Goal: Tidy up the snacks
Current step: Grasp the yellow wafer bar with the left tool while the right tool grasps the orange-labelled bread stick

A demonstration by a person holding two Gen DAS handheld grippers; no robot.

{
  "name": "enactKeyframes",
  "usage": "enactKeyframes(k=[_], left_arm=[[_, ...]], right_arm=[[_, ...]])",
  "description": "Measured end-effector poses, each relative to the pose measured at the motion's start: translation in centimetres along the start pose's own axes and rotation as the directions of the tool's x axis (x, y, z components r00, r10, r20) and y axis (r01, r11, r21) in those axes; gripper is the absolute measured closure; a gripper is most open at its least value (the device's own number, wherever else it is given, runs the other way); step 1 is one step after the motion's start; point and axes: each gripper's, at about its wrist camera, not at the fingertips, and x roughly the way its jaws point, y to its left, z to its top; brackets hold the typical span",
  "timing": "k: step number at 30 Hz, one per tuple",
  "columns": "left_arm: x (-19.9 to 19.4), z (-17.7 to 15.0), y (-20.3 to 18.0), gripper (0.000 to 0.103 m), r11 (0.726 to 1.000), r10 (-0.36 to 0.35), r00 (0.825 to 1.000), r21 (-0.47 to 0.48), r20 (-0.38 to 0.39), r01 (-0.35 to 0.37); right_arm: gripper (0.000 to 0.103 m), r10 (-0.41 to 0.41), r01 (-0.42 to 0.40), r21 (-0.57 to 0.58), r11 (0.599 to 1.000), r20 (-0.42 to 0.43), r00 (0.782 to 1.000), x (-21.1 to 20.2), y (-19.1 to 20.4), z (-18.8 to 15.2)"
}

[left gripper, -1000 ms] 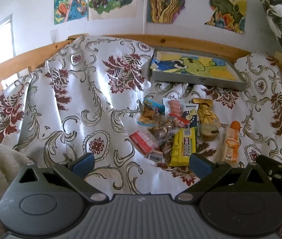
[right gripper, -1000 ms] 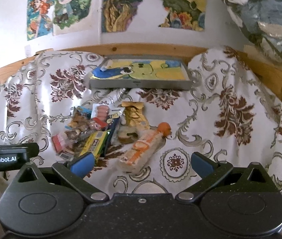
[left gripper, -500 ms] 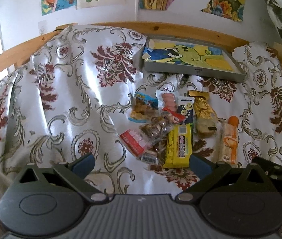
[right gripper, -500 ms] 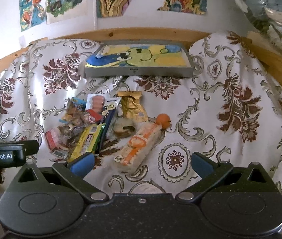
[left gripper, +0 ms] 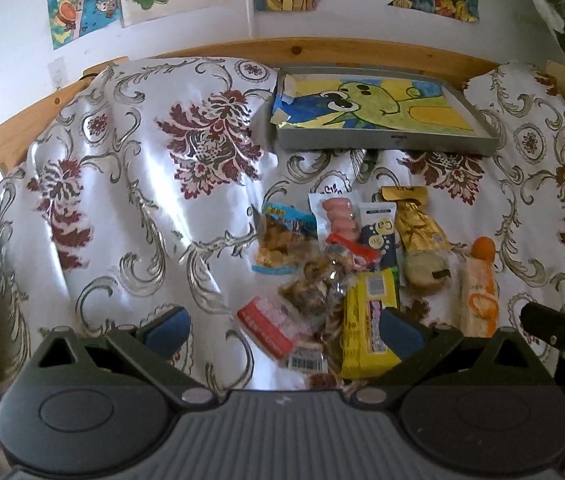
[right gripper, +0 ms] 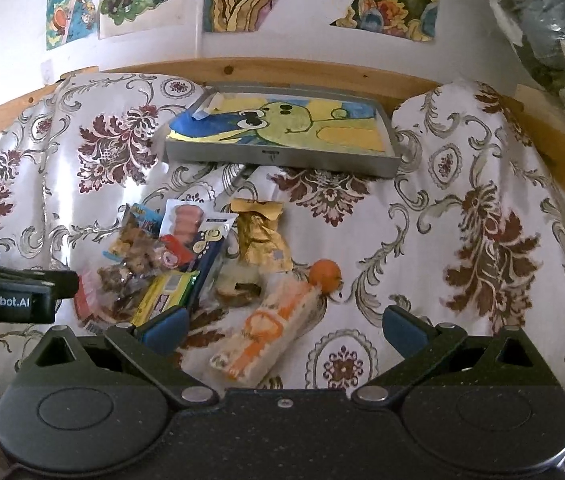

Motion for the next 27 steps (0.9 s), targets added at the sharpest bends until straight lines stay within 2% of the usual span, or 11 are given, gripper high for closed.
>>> enactKeyframes(k=[10,18,27], left_arm=[[3.2,1.8,-0.2,0.000,0.999,0.005,1.000,0.053,-0.013,-0.004],[5.9,1.9,-0.8,0.000,0.996,-0.003,0.998,0.089,-0.062,0.009],[7.3,2.2,-0.9,0.000,0.995,-0.024,0.998,0.096,-0.059,0.029]], right_arm=[[0.001,0.008,-0.008,-0.022,1.000,-0.025,1.000,2.7,-0.2,1.1],[0.001,0.108,-0.107,0.013,0.994,-0.025,0.994,5.3,-0.3,1.1],[0.001,0.086,-0.082,0.051,0.995,-0.083,0.993,8.2,-0.4,0.7]])
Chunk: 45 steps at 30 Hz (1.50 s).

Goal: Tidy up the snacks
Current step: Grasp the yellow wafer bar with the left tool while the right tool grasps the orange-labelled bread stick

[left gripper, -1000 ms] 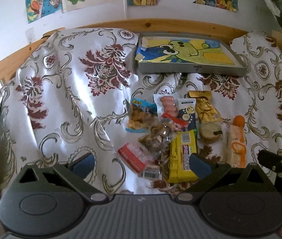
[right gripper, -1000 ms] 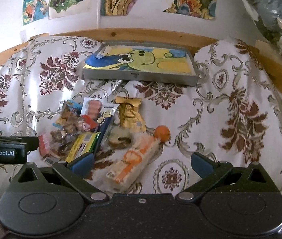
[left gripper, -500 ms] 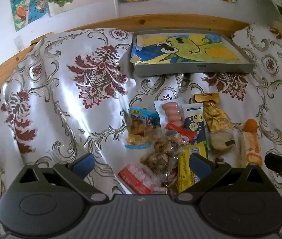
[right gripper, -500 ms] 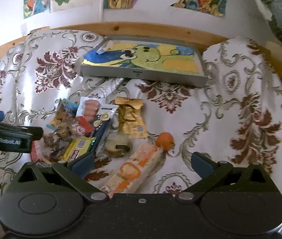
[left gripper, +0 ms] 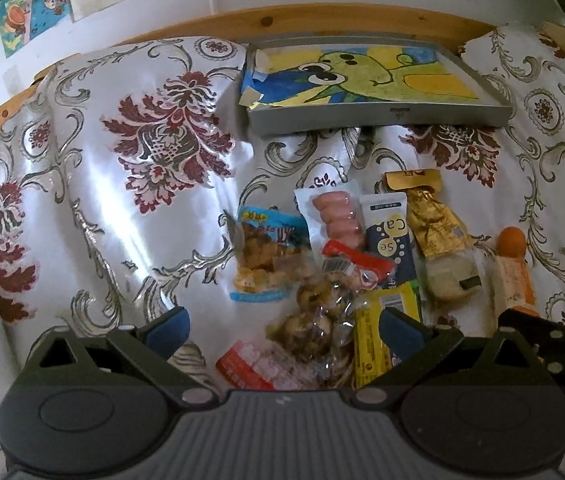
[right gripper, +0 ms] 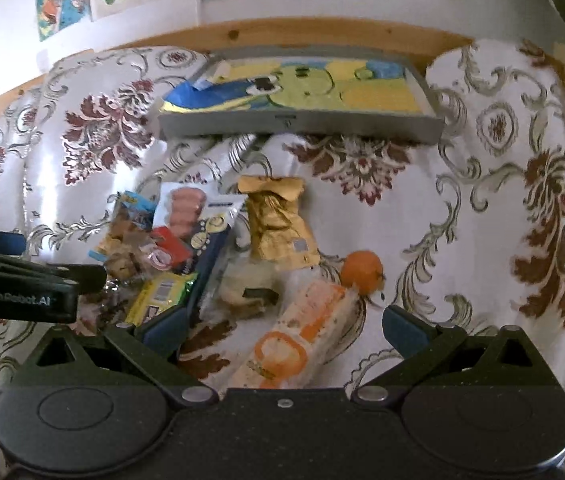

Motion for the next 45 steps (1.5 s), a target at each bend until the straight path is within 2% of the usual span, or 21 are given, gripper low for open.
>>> enactKeyframes(k=[8,13,19,22,27,29,30,36,41,45], left_arm=[[1.3,0.2,0.2,0.000,1.000,-0.005,1.000,0.001,-0.023,0.005],[1.5,0.1,0.6,0.000,1.000,-0.012,0.999,-0.021,-0.029,0.012],[1.3,0.0,0.6,0.000,0.998,-0.054,0.998,-0.035,-0.015,0.053],[1.2,-0.1,0.4,0.001,0.994,-0.100,0.995,-0.038,-0.022,0.099],[1.2,-0.7,-0.1,0.002,0.980,-0.195,0.980,-0.058,-0.047,0.192],[1.2,-0.9,-0.3,0.004,0.972,-0.230,0.971,-0.066,-0.061,0.226],[1.2,-1.0,-0.4,0.004,0.968,-0.245,0.967,-0.071,-0.065,0.241],[1.7,-1.3,-0.5,0.010,0.936,-0.344,0.935,-0.109,-0.091,0.334],[3.0,-1.4,-0.2,0.013,0.926,-0.363,0.925,-0.153,-0.114,0.345],[3.9,-1.4,0.1,0.022,0.915,-0.383,0.914,-0.191,-0.131,0.356]], right_arm=[[0.001,0.002,-0.002,0.015,1.000,-0.056,0.998,1.7,0.2,-0.2],[0.001,0.045,-0.042,0.041,0.998,-0.074,0.996,1.9,0.4,-0.5],[0.013,0.051,-0.049,0.027,0.998,-0.082,0.995,1.9,0.9,-0.7],[0.021,0.047,-0.043,0.034,0.998,-0.099,0.994,2.1,0.8,-0.9],[0.032,0.045,-0.039,0.053,0.998,-0.124,0.991,2.4,0.5,-1.1],[0.046,0.034,-0.027,0.056,0.998,-0.124,0.992,2.4,0.3,-1.1],[0.049,0.020,-0.014,0.053,0.999,-0.126,0.992,2.4,0.2,-1.1],[0.053,0.009,-0.003,0.050,0.999,-0.129,0.992,2.3,0.0,-0.9],[0.055,0.012,-0.008,0.037,0.999,-0.124,0.992,2.2,0.2,-0.9],[0.056,0.023,-0.018,0.041,0.999,-0.121,0.992,2.1,0.2,-0.9]])
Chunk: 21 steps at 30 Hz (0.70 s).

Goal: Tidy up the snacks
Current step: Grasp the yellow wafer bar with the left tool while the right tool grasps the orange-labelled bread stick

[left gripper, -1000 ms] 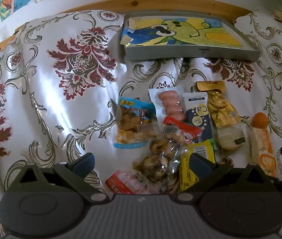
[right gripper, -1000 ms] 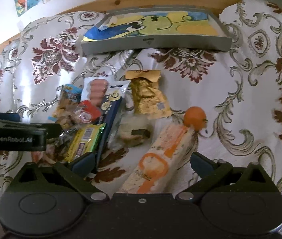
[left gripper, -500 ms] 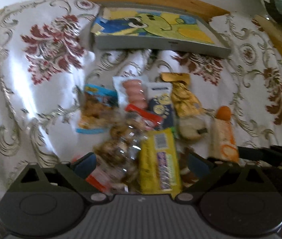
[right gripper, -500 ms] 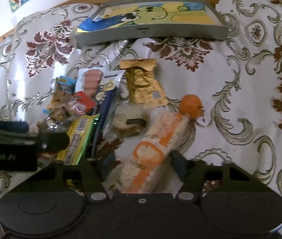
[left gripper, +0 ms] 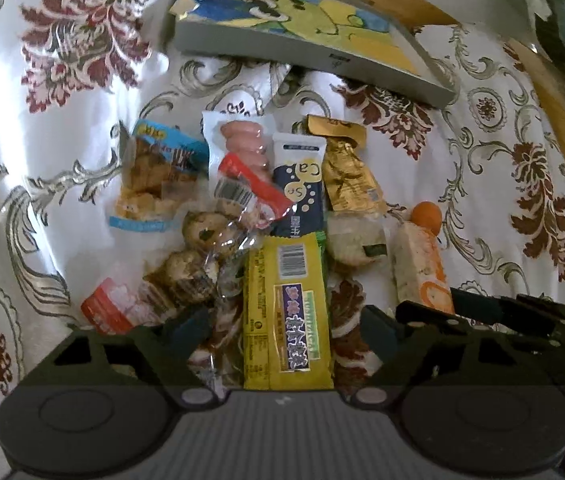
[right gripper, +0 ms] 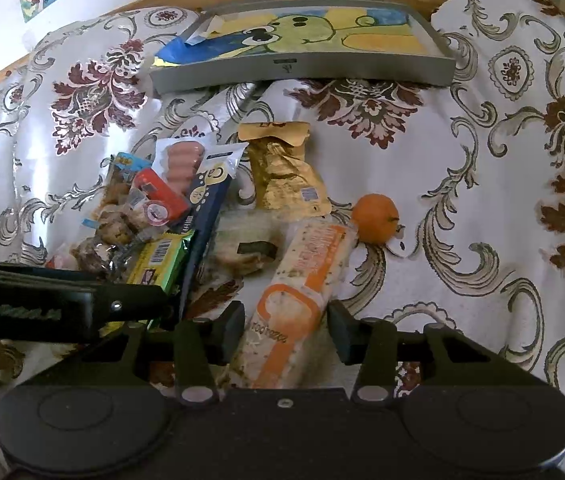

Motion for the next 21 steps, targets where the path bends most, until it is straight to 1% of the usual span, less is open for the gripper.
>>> enactKeyframes(k=[1,3,7,10,12,15,16,18,21], left_arm=[[0.2,0.0,0.2,0.024,1.000,-0.005,1.000,-0.010,-0.003,0.005],[0.6,0.2,0.5,0.034,0.999,-0.018,1.000,-0.029,-0.012,0.017],[1.2,0.6,0.9,0.039,0.998,-0.028,0.999,-0.065,-0.018,0.027],[1.6,0.6,1.1,0.046,0.995,-0.039,0.998,-0.089,-0.041,0.036],[2.0,0.4,1.1,0.047,0.995,-0.043,0.997,-0.094,-0.065,0.037],[1.9,0.4,0.8,0.047,0.997,-0.032,0.997,-0.075,-0.064,0.028],[1.9,0.3,0.7,0.048,0.997,-0.028,0.998,-0.072,-0.063,0.024],[1.8,0.3,0.6,0.051,0.998,-0.020,0.998,-0.068,-0.061,0.015],[1.7,0.2,0.7,0.051,0.996,-0.018,0.998,-0.085,-0.059,0.013]], right_arm=[[0.056,0.001,-0.001,0.000,1.000,0.001,1.000,0.0,0.0,0.0],[0.056,0.003,-0.003,0.003,1.000,0.000,1.000,0.0,-0.1,0.0],[0.056,0.005,-0.005,0.002,1.000,0.000,1.000,0.0,-0.1,-0.1],[0.056,0.008,-0.008,0.003,1.000,-0.002,1.000,0.1,-0.1,-0.1],[0.055,0.011,-0.011,0.005,1.000,-0.002,1.000,0.2,-0.2,-0.1],[0.053,0.012,-0.012,0.006,1.000,0.001,1.000,0.4,-0.2,-0.1],[0.051,0.018,-0.018,0.009,1.000,0.001,1.000,0.4,-0.2,-0.1],[0.050,0.026,-0.026,0.018,1.000,-0.007,1.000,0.7,-0.3,-0.2],[0.049,0.032,-0.031,0.045,0.998,-0.024,0.999,1.2,-0.6,-0.3]])
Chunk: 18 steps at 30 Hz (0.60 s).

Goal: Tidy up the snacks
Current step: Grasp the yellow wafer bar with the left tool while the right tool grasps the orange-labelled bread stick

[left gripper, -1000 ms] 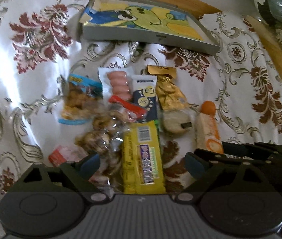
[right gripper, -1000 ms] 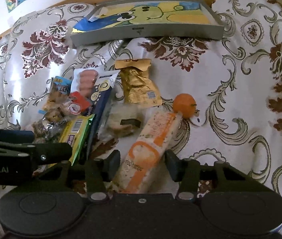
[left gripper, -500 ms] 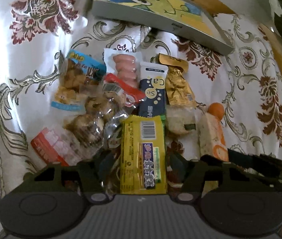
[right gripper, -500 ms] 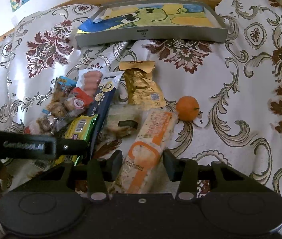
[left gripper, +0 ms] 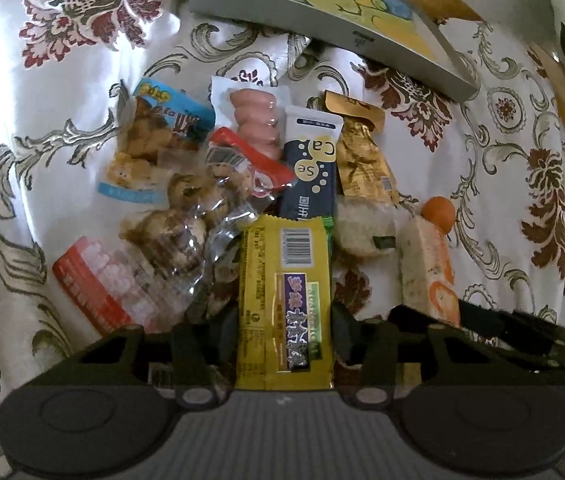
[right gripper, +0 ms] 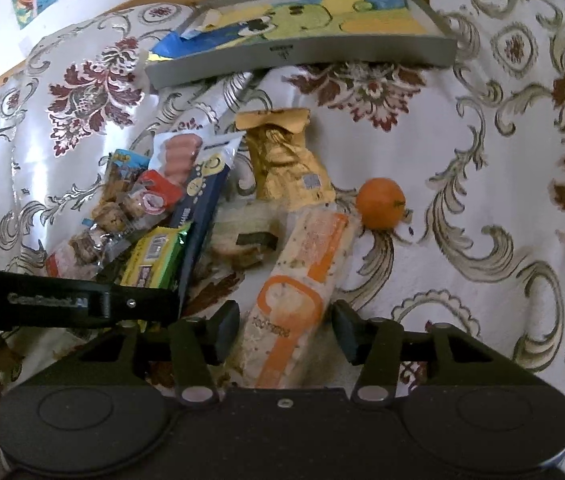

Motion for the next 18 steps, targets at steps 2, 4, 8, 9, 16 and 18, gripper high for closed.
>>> enactKeyframes(k=[2,4,8,9,16,18], left_arm=[[-0.2,-0.1,0.0,0.051,1.000,0.001,1.000,-0.021,0.004,-0.001],[-0.5,-0.3,0.0,0.051,0.999,0.002,1.000,-0.037,0.004,-0.002],[-1.1,-0.6,-0.3,0.051,0.999,-0.010,1.000,-0.045,0.011,0.010],[-1.2,-0.6,-0.4,0.051,0.999,-0.013,1.000,-0.045,0.010,0.014],[-2.4,-1.3,-1.7,0.051,0.999,-0.039,0.998,-0.011,0.044,0.040],[-2.7,-1.4,-1.9,0.051,0.999,-0.047,0.997,-0.006,0.064,0.048]], right_arm=[[0.052,-0.003,0.003,0.002,1.000,0.009,1.000,0.0,0.0,0.0],[0.054,-0.005,0.005,0.002,1.000,0.017,1.000,-0.2,0.1,0.0],[0.059,-0.026,0.026,-0.003,1.000,0.022,0.999,-0.4,0.2,-0.1],[0.060,-0.035,0.036,-0.015,0.999,0.024,0.999,-0.6,0.3,-0.1],[0.066,-0.117,0.144,-0.214,0.966,0.135,0.984,-2.3,2.8,-0.8],[0.068,-0.145,0.194,-0.280,0.940,0.189,0.971,-2.8,3.5,-1.0]])
